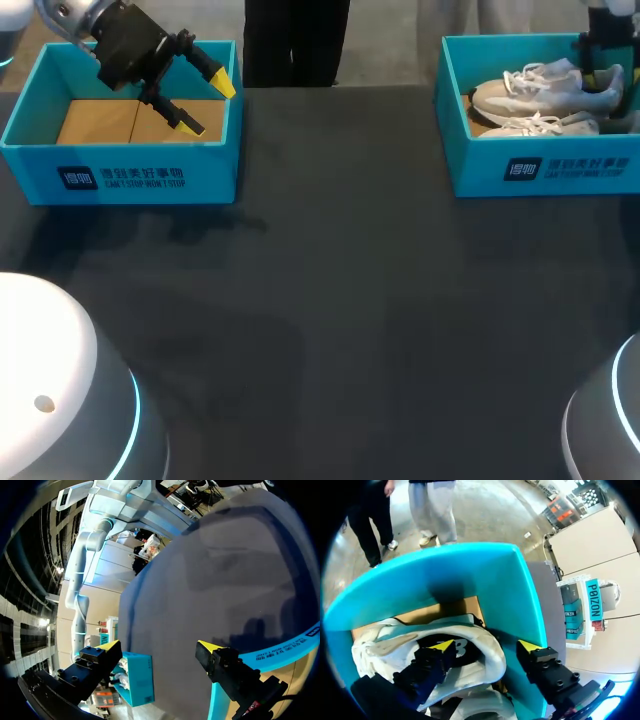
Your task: Take the shoe out of the shoebox, open the shoe tongue, remove and reinsert the insole, then place the shoe into the shoebox
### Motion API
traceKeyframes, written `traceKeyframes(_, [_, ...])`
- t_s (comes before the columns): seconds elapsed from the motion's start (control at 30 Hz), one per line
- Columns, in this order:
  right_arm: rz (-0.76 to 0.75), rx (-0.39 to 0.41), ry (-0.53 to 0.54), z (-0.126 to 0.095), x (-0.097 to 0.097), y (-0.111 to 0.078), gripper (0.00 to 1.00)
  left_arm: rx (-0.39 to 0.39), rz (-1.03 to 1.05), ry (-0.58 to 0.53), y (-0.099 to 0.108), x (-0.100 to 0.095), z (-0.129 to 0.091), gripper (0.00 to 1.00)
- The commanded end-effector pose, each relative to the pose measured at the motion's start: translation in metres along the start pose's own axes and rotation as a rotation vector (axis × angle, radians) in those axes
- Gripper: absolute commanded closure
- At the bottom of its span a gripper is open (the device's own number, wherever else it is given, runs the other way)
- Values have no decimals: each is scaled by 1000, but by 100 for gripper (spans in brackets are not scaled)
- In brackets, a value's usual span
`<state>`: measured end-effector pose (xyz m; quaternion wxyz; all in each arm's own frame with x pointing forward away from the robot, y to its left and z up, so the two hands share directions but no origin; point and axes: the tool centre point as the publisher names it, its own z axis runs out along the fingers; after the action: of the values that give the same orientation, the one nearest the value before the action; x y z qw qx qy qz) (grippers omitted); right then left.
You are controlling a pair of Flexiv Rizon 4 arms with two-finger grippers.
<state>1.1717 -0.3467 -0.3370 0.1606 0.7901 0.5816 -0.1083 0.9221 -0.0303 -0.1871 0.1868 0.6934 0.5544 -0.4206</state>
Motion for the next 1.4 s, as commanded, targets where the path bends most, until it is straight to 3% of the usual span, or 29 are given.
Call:
traceKeyframes(0.03, [-3, -31, 14, -19, -5, -14, 11, -3, 0, 3, -2, 0, 0, 0])
traceKeyframes(0.2, [6, -65, 58, -40, -7, -22, 3, -3, 0, 3, -2, 0, 0, 0])
traceKeyframes(0.67, [-123, -150, 135, -92, 0, -55, 0, -3, 0, 3, -2, 0, 0, 0])
traceKeyframes(1.37, [-215, -192, 158, -130, 11, -83, 0, -3, 0, 3, -2, 0, 0, 0])
traceKeyframes(1.4, [-220, -192, 162, -131, 12, -83, 0, -27, -41, -16, 0, -8, 2, 0])
